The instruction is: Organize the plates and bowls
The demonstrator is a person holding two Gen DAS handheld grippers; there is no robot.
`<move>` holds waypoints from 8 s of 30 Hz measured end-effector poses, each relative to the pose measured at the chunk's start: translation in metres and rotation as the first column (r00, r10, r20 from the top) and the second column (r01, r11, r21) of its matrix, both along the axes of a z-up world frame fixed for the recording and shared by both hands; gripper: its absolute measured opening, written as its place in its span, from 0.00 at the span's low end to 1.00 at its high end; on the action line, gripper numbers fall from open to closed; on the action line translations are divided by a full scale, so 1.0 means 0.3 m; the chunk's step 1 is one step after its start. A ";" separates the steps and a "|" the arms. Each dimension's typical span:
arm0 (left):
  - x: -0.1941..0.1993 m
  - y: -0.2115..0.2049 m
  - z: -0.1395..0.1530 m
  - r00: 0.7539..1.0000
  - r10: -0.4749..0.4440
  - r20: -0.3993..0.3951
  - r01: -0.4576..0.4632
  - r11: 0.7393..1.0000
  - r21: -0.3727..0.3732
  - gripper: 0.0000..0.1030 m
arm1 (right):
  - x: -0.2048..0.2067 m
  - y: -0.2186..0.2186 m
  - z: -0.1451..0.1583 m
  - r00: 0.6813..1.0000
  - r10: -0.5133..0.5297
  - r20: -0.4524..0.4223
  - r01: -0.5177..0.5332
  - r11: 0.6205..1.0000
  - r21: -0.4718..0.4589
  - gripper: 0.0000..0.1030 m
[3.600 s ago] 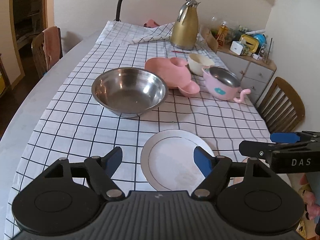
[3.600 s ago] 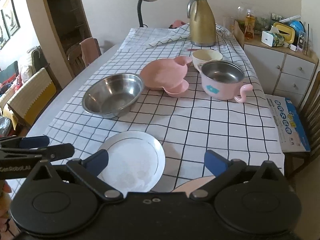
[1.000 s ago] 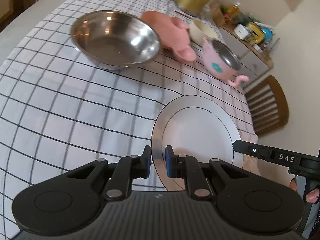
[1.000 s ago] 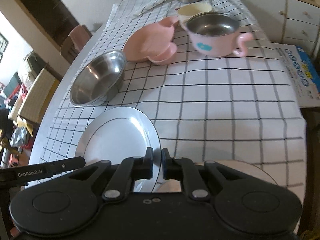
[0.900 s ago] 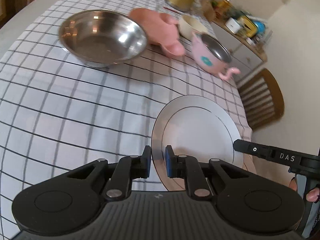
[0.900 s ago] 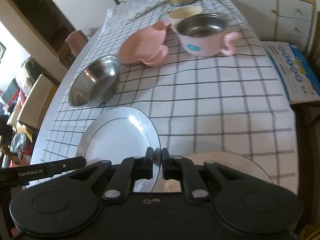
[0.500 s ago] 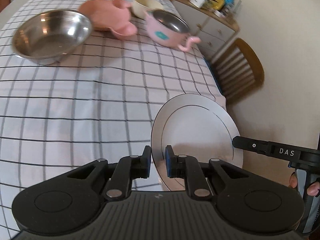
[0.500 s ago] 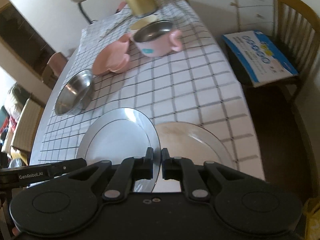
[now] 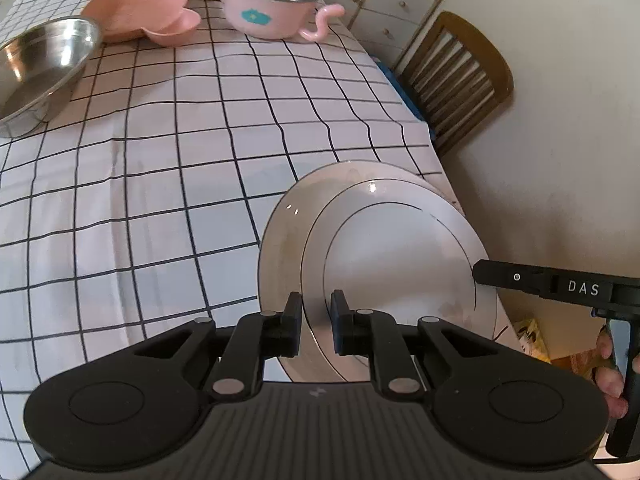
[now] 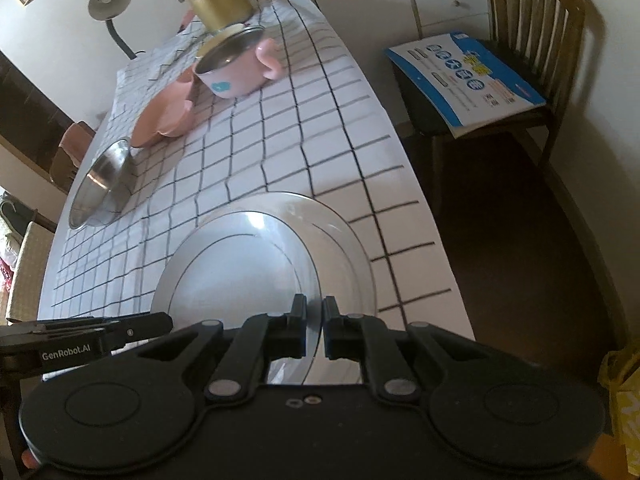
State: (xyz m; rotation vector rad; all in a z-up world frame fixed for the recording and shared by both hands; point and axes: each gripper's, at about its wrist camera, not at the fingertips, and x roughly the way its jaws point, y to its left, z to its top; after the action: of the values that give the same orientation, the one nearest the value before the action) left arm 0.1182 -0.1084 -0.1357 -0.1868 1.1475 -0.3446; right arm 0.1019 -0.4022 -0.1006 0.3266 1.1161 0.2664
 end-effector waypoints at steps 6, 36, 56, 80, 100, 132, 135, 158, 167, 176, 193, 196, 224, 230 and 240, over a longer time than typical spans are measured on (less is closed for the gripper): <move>0.017 -0.026 -0.028 1.000 -0.022 -0.015 0.022 0.999 0.025 0.13 | 0.001 -0.024 -0.045 1.000 -0.009 -0.021 0.009 1.000 0.011 0.09; 0.067 0.008 -0.050 0.996 -0.067 -0.066 0.066 0.998 -0.013 0.13 | 0.023 -0.028 -0.064 0.999 0.021 -0.030 -0.021 1.000 0.008 0.07; -0.040 0.035 0.077 0.994 -0.055 0.096 0.049 0.996 0.072 0.13 | -0.033 0.092 0.039 0.988 0.134 0.074 -0.124 0.984 -0.131 0.29; -0.197 -0.011 0.313 0.922 0.210 0.325 -0.263 0.956 0.129 0.59 | -0.063 0.159 0.251 0.857 0.413 0.309 -0.386 0.911 -0.147 0.77; -0.067 0.163 0.380 0.890 0.200 0.410 -0.254 0.964 0.082 0.74 | 0.010 0.269 0.319 0.872 0.308 0.380 -0.283 0.951 -0.123 1.00; 1.043 0.713 0.280 0.940 0.010 0.342 -0.063 0.988 0.144 0.74 | 0.606 0.771 0.157 0.986 -0.028 0.164 0.055 0.985 -0.165 0.77; 1.119 0.719 0.222 0.946 0.013 0.324 -0.072 0.983 0.169 0.74 | 0.661 0.793 0.110 0.989 -0.054 0.140 0.079 0.980 -0.180 0.72; 1.350 0.752 -0.064 0.984 0.007 0.178 -0.042 0.979 0.197 0.26 | 0.880 0.876 -0.108 0.991 -0.135 0.011 0.135 0.978 -0.157 0.24; 1.351 0.771 -0.069 0.985 0.025 0.173 -0.059 0.979 0.194 0.09 | 0.893 0.905 -0.105 0.992 -0.123 0.019 0.124 0.978 -0.170 0.09; 1.350 0.790 -0.032 0.977 0.057 0.205 -0.094 0.980 0.177 0.08 | 0.898 0.928 -0.084 0.993 -0.088 0.076 0.102 0.971 -0.215 0.08; 1.245 0.802 0.213 0.959 0.101 0.265 -0.132 0.986 0.101 0.08 | 0.879 0.885 0.118 0.981 -0.053 0.186 0.093 0.972 -0.215 0.08; 1.173 0.787 0.267 0.955 0.101 0.278 -0.128 0.988 0.083 0.08 | 0.842 0.857 0.156 0.984 -0.042 0.175 0.079 0.973 -0.216 0.08; 0.286 0.419 0.561 0.904 0.242 0.352 -0.265 0.964 0.017 0.08 | 0.261 0.398 0.396 0.967 0.147 0.210 -0.109 0.977 -0.181 0.07; 0.133 0.284 0.517 0.905 0.261 0.336 -0.287 0.957 0.031 0.08 | 0.181 0.276 0.371 0.960 0.197 0.201 -0.155 0.966 -0.208 0.06; -0.070 0.132 0.361 0.910 0.326 0.256 -0.345 0.938 0.036 0.09 | 0.122 0.125 0.280 0.948 0.269 0.172 -0.225 0.944 -0.241 0.06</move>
State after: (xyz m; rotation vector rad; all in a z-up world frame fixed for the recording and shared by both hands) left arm 0.0971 -0.0688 -0.0274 -0.2595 0.8612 -0.0129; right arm 0.1384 -0.3647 -0.0167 -0.0395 0.9729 0.3879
